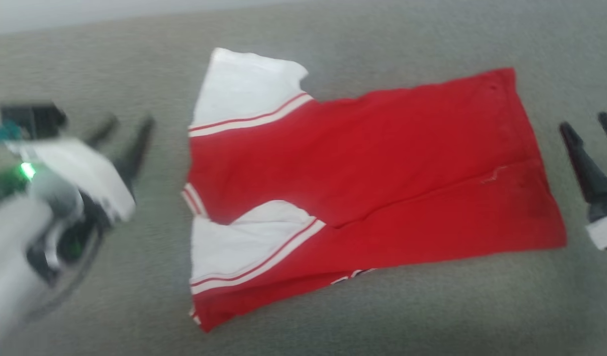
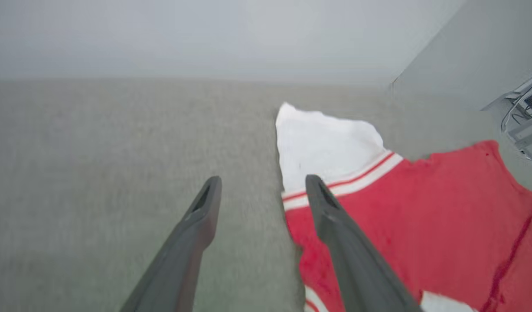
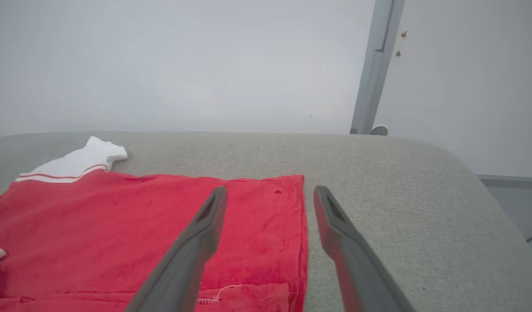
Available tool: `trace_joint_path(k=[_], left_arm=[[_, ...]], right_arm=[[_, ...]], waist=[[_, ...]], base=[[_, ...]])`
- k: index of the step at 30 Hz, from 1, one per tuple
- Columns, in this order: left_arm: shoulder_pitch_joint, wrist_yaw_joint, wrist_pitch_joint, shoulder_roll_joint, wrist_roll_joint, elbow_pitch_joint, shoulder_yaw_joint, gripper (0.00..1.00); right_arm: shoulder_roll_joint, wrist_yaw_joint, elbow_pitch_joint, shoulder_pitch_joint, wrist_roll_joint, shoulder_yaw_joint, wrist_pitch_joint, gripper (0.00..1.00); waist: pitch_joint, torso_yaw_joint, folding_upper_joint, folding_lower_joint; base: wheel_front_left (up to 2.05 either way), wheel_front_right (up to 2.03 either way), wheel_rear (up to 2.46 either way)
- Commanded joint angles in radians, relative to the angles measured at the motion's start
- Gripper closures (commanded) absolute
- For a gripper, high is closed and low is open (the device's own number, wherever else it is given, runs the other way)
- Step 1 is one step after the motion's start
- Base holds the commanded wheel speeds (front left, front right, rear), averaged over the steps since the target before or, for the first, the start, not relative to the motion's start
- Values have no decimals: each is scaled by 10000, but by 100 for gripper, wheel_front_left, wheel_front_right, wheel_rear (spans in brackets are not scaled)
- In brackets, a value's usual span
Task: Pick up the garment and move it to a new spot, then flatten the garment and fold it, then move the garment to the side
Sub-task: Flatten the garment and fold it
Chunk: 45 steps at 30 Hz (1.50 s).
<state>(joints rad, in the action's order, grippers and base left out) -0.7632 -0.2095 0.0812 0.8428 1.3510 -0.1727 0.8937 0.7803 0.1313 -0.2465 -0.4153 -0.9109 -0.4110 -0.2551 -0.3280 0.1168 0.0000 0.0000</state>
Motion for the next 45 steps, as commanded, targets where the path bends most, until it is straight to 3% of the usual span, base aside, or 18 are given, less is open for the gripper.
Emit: trace_joint_path(k=[1,5,10,17,21,27,29,30,36,38,45], left_arm=[[-473,-62,46,-140,-349,-377,-15,0],[-1944,28,-166,-663,-867,-1937,-89,0],[-3694,396,-1556,-1083,-1195,-3625,278,0],[-5402,936,-5356,-1708,-663,-5336,944,0],[-6149,875,-7608,-1815,-561,-5854,1400,0],[-6641,973,-8880,-2133,-568,-6151,1721,0],[-6709,1155,-9162,-2335,-467,-6183,1764,63],[-6759,1247,-9212,-2423,-425,-6214,1750,100],[-7008,1632,-9100,-2890,-459,-6453,1779,100],[-7050,1882,-9096,-3160,-479,-6553,1843,100],[-7283,2339,-8898,-3860,-504,-6723,1864,100]], right_arm=[[-273,-10,35,-23,209,178,-66,0],[-1106,-10,256,-8,702,771,-112,0],[-1635,-7,483,134,1056,1195,-107,0],[-1693,-7,603,36,1064,1100,-109,0],[-1629,-7,590,-185,959,893,-108,0],[-1436,-7,521,-517,852,563,-57,0],[-1257,-7,536,-781,816,357,116,0],[-1182,-7,549,-972,782,239,254,0],[-752,-7,366,-2892,236,-974,2059,0],[-668,-8,-113,-4176,-364,-1754,3367,0],[-565,-7,-2123,-6551,-1127,-3145,5472,0]], waist=[[-364,439,0,0],[-765,1050,0,0],[-1191,1631,0,0],[-1672,2126,0,0],[-1963,2299,0,0],[-2341,2353,0,0],[-2441,2321,0,0],[-2485,2296,0,0],[-2660,1942,0,0],[-2765,1690,0,0],[-3062,904,0,0]], base=[[0,0,0],[0,0,0],[0,0,0],[0,0,0],[0,0,0],[0,0,0],[0,0,0],[0,0,0],[0,0,0],[0,0,0],[0,0,0]])
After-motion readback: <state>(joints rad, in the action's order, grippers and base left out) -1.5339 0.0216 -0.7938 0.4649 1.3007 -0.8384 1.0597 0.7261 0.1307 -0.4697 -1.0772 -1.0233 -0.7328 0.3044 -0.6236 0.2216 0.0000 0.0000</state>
